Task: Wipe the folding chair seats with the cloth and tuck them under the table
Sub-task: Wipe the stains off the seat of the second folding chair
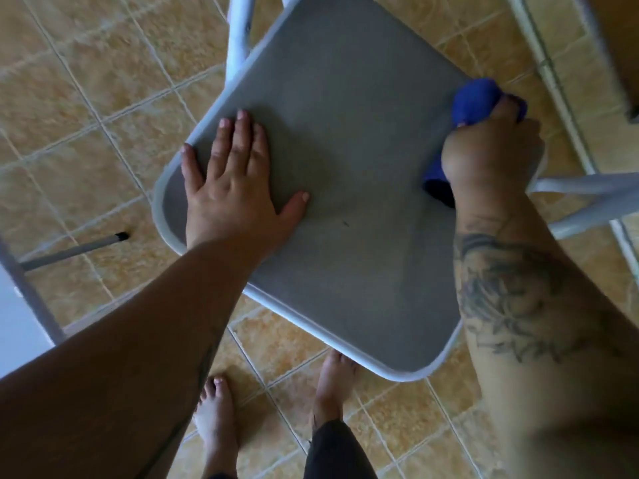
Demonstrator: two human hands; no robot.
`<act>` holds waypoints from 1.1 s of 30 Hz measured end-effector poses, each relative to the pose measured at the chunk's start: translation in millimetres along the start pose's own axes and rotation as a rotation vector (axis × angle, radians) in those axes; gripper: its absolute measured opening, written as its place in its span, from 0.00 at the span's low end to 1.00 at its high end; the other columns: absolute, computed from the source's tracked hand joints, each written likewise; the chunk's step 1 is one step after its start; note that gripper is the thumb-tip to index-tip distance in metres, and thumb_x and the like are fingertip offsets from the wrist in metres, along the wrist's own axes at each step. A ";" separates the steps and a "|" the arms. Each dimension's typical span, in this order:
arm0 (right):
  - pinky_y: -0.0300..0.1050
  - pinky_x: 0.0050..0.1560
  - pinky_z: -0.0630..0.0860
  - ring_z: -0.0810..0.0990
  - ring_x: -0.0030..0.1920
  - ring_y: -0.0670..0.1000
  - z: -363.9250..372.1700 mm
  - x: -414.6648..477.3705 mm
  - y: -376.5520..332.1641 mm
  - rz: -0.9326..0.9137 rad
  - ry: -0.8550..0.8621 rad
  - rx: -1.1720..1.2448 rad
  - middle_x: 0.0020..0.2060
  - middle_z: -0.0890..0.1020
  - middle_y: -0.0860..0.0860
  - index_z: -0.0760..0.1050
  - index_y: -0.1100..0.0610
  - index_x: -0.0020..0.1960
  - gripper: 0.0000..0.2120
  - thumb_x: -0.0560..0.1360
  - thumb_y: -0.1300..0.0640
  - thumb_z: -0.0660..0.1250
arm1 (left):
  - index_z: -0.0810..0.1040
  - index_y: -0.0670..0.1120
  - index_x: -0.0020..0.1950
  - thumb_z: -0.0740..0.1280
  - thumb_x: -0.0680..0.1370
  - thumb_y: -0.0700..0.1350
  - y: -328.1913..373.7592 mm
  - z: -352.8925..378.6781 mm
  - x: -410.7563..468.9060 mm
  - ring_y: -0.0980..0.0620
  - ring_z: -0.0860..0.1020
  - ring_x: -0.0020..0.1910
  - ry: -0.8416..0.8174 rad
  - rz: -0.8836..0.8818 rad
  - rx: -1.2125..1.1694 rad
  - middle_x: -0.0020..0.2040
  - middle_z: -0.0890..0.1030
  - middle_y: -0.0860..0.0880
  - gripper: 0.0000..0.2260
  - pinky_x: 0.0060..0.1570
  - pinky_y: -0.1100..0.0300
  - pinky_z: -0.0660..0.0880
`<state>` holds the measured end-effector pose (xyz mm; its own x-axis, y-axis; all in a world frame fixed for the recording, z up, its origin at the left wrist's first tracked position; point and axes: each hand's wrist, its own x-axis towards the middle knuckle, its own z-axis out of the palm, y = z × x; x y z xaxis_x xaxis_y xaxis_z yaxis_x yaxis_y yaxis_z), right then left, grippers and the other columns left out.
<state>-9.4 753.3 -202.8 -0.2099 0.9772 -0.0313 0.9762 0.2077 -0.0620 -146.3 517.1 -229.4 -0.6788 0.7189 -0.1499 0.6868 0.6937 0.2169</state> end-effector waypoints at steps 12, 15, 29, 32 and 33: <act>0.57 0.51 0.75 0.74 0.54 0.62 3.4 -174.6 -73.5 -1.071 -0.325 0.154 0.62 0.73 0.57 0.68 0.49 0.71 0.30 0.68 0.53 0.63 | 0.65 0.47 0.75 0.54 0.80 0.48 -102.7 -33.3 -50.0 0.47 0.62 0.75 0.185 -0.318 -0.278 0.75 0.67 0.48 0.22 0.74 0.48 0.59; 0.55 0.50 0.76 0.76 0.53 0.61 -9.2 -196.5 8.0 -1.046 -0.417 0.143 0.62 0.74 0.55 0.69 0.48 0.70 0.29 0.68 0.54 0.64 | 0.66 0.46 0.74 0.57 0.80 0.48 -88.0 -31.5 -49.3 0.44 0.61 0.75 0.102 -0.222 -0.243 0.75 0.66 0.47 0.23 0.74 0.48 0.58; 0.57 0.53 0.74 0.74 0.56 0.63 -2.5 -195.7 -17.3 -0.815 -0.254 0.114 0.62 0.73 0.57 0.67 0.48 0.71 0.31 0.68 0.52 0.64 | 0.58 0.53 0.77 0.53 0.79 0.55 -38.2 5.3 -50.4 0.46 0.53 0.78 0.076 -0.172 -0.060 0.79 0.55 0.51 0.26 0.73 0.43 0.53; 0.56 0.49 0.73 0.75 0.52 0.60 -19.2 -227.4 48.9 -0.984 -0.381 0.086 0.62 0.74 0.54 0.67 0.46 0.71 0.31 0.67 0.54 0.64 | 0.58 0.53 0.77 0.53 0.79 0.55 -38.9 5.2 -53.3 0.45 0.53 0.78 0.067 -0.166 -0.062 0.79 0.55 0.51 0.26 0.73 0.43 0.54; 0.56 0.49 0.73 0.75 0.52 0.60 -23.6 -225.6 74.5 -0.970 -0.383 0.059 0.62 0.75 0.53 0.68 0.46 0.71 0.31 0.67 0.54 0.64 | 0.57 0.52 0.77 0.53 0.79 0.55 -38.4 5.2 -53.1 0.45 0.52 0.78 0.061 -0.168 -0.060 0.80 0.55 0.51 0.26 0.73 0.42 0.53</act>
<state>112.0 549.3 -176.8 -0.9155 0.3110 -0.2552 0.3775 0.8832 -0.2781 -135.2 452.5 -234.7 -0.7985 0.5877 -0.1306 0.5469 0.7987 0.2510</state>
